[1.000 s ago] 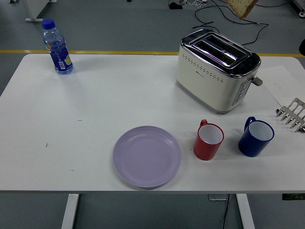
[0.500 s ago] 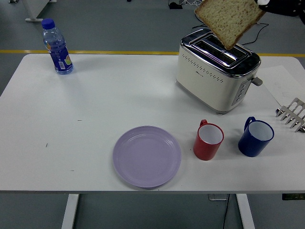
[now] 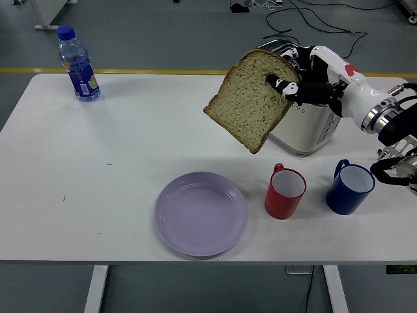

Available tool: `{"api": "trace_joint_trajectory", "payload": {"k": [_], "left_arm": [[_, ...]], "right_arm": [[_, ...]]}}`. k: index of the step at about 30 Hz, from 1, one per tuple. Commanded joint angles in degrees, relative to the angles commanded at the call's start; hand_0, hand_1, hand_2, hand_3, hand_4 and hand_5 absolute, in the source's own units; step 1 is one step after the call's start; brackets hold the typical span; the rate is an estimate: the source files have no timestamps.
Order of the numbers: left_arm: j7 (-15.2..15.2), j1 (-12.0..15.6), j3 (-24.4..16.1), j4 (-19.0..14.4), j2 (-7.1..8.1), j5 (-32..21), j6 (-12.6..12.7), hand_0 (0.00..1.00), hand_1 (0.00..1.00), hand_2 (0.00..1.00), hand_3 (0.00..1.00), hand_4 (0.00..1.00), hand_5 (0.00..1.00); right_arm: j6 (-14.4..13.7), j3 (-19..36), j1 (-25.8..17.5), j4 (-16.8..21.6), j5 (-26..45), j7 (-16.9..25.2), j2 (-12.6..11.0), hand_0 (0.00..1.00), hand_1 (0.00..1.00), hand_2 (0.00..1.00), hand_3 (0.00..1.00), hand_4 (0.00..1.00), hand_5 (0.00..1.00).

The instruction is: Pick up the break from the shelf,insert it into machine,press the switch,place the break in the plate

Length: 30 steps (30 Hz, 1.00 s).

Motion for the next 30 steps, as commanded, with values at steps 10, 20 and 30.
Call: {"api": "trace_joint_trajectory", "payload": {"k": [10,20,30], "left_arm": [[0.1,0.0,0.1,0.0,0.06,0.4,0.0,0.679,0.595,0.643,0.672,0.408,0.998],[0.3,0.1,-0.4,0.0,0.12,1.5,-0.1,0.678,0.596,0.643,0.672,0.405,0.998],[0.4,0.2,-0.8,0.0,0.13,2.2,-0.2,0.678,0.596,0.643,0.672,0.402,0.998]], "right_arm": [[-1.5,-9.2,-2.0,-2.0,-0.6,0.4,6.9,0.103,0.171,0.289,0.4,0.438,0.002],[-3.0,-15.6,-3.1,-7.7,-1.0,1.3,10.8,0.103,0.17,0.285,0.399,0.436,0.002],[-6.2,-19.4,-3.9,-11.9,-4.8,2.1,13.1,0.093,0.164,0.282,0.396,0.437,0.002]]}}
